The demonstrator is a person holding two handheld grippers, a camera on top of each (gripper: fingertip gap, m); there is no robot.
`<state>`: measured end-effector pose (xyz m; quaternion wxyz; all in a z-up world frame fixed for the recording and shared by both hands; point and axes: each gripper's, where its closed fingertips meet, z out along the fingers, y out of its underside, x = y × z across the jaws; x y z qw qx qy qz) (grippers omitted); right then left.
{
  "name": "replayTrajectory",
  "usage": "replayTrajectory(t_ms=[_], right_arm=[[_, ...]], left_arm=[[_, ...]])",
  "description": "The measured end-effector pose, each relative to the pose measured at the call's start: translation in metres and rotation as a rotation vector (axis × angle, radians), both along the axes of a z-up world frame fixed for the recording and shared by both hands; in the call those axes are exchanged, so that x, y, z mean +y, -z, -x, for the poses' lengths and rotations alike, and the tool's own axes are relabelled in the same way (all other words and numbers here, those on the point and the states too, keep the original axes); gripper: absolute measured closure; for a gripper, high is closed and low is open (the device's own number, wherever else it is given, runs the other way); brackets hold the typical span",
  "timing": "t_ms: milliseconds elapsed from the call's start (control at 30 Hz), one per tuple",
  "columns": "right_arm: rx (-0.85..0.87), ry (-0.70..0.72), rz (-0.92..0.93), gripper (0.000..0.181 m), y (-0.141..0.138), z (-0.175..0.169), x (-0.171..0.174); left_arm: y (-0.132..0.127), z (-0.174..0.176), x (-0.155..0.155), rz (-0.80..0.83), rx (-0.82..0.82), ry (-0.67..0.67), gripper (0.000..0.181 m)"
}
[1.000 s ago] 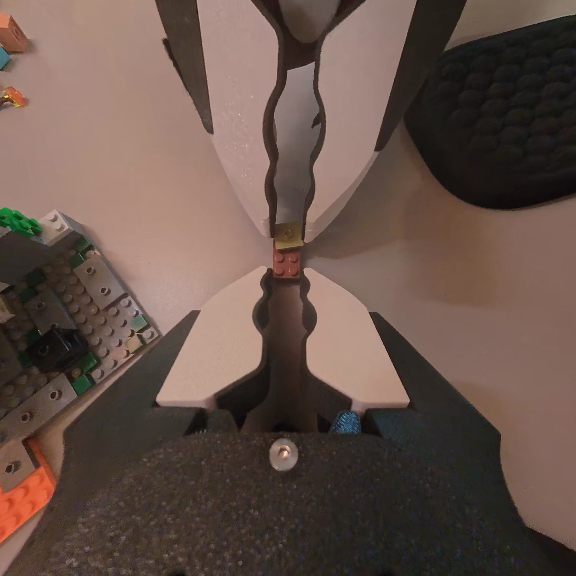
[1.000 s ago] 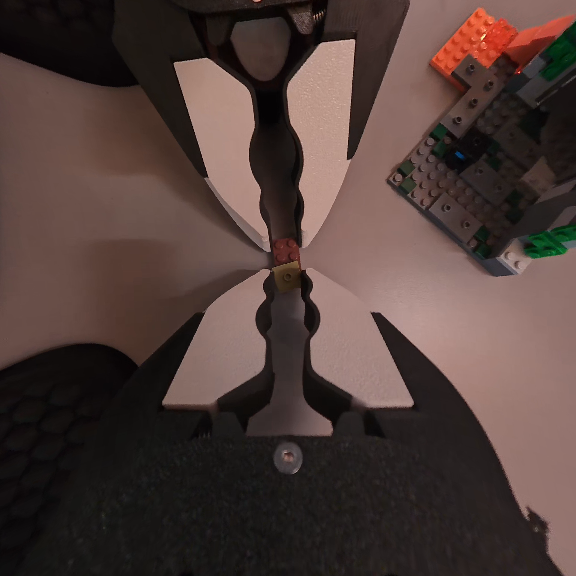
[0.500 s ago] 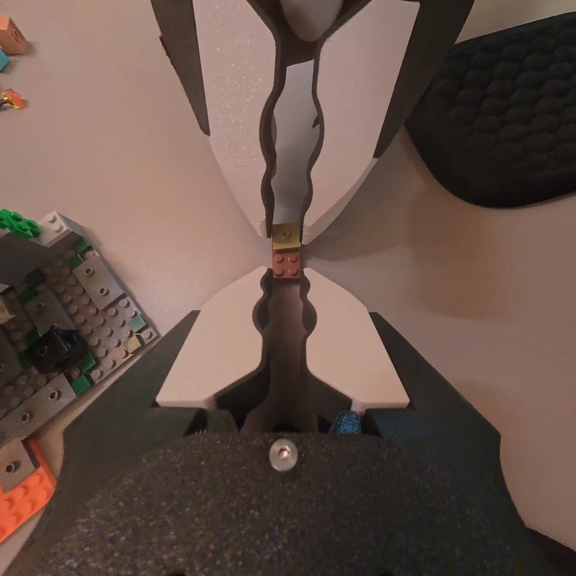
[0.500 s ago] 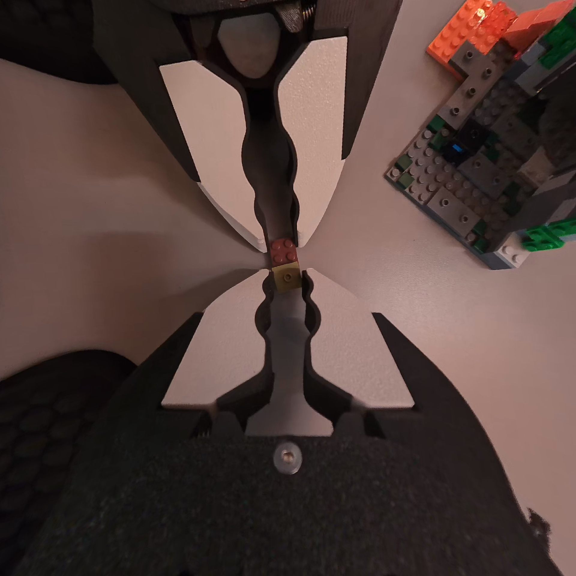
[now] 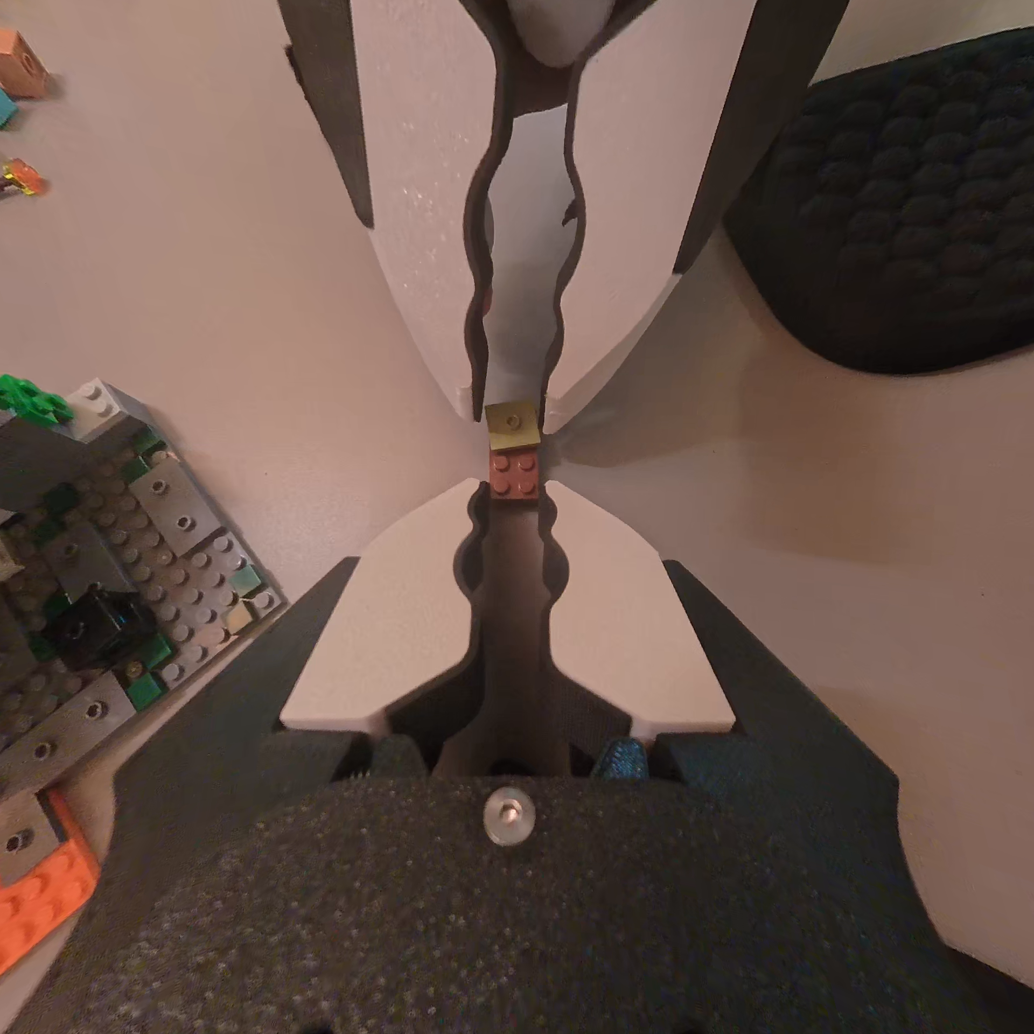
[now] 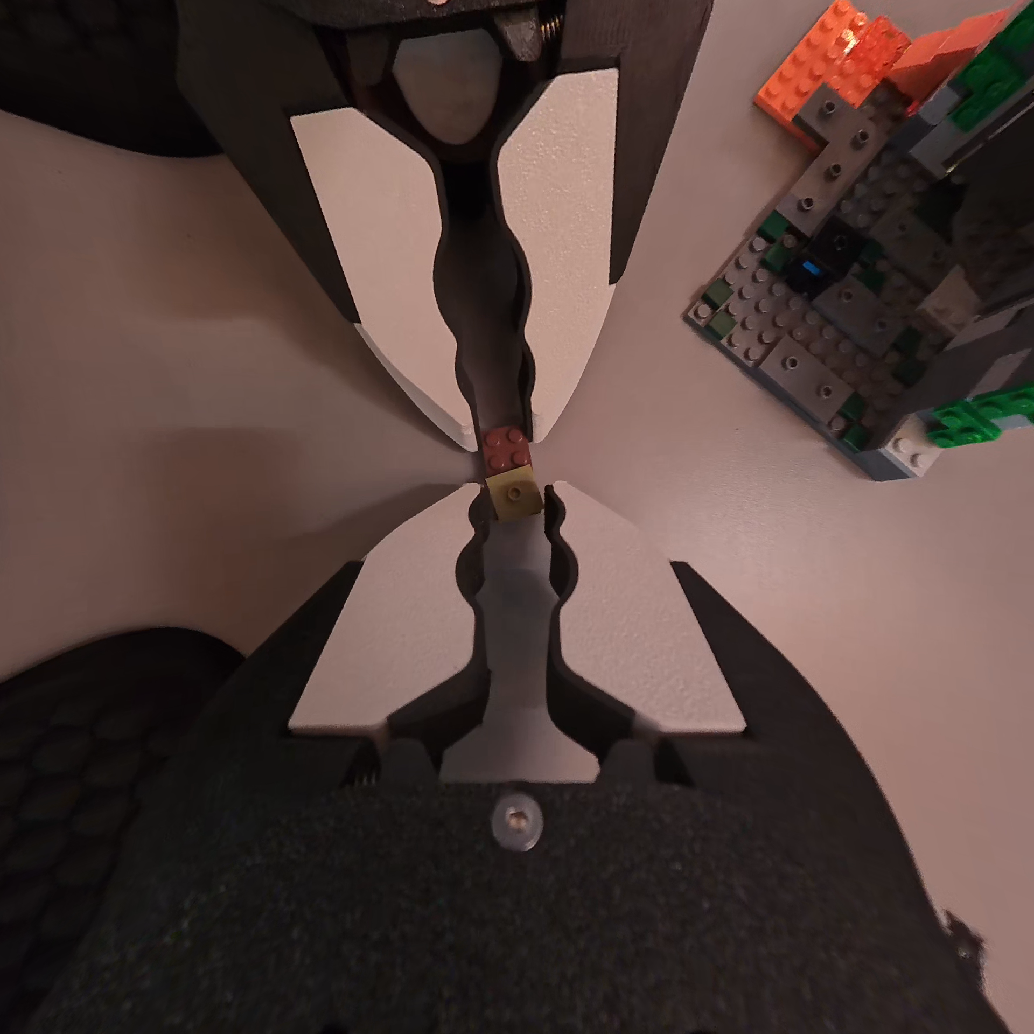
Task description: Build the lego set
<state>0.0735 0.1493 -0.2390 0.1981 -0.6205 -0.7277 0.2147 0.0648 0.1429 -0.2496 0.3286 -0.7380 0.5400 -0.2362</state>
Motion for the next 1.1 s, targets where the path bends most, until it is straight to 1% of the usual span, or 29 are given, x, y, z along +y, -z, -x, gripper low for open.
replayTrajectory(t_ms=[167,333,800,900,1100], right_arm=[[-0.002,0.003,0.002,0.163,0.001,0.0,0.0],[-0.006,0.015,0.005,0.164,0.003,-0.001,0.0],[0.01,0.005,0.006,0.162,0.002,-0.004,-0.003],[0.042,-0.009,0.006,0.159,-0.003,-0.004,-0.005],[0.153,-0.039,-0.021,0.157,-0.016,-0.007,-0.008]], left_arm=[[0.0,0.0,-0.001,-0.001,0.0,0.003,0.164],[-0.001,-0.001,-0.002,0.007,-0.008,0.009,0.158],[0.0,-0.002,0.002,-0.006,-0.005,-0.01,0.164],[-0.001,-0.002,0.003,-0.012,-0.008,-0.01,0.165],[-0.005,0.001,0.0,0.034,-0.039,0.022,0.164]])
